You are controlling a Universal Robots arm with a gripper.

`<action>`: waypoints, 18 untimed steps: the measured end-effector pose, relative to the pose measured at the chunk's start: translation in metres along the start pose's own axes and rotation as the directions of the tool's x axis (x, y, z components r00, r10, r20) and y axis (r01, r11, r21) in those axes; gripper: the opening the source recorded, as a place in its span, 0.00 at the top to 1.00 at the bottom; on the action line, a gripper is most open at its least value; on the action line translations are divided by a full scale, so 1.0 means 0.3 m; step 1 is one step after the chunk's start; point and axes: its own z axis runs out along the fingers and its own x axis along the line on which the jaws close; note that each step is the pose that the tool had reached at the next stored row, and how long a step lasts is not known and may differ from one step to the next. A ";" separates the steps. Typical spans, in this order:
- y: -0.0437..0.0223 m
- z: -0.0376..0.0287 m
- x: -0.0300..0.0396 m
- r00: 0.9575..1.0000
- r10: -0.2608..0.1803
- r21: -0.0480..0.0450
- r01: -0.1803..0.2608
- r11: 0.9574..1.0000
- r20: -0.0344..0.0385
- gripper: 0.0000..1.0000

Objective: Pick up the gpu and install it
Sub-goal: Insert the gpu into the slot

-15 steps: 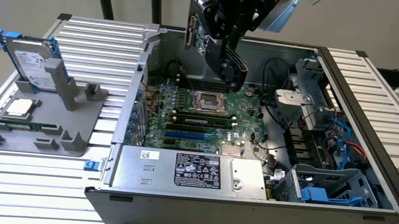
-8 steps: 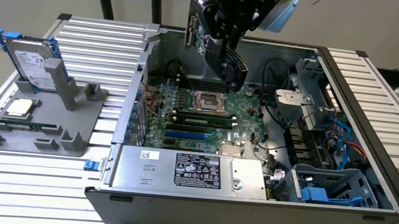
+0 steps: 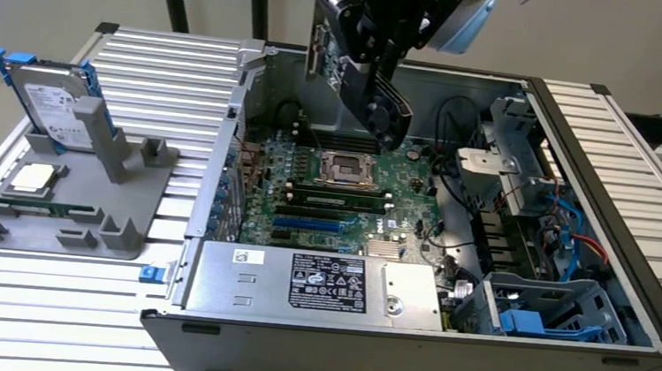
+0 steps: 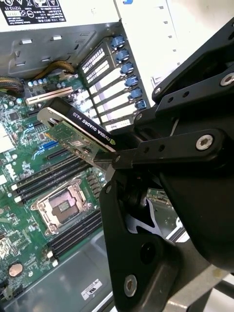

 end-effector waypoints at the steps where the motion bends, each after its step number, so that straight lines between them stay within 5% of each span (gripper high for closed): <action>1: 0.000 -0.001 0.000 1.000 -0.004 0.000 0.004 1.000 0.000 1.00; 18: 0.000 -0.005 0.000 0.996 -0.086 0.001 0.086 0.996 -0.005 1.00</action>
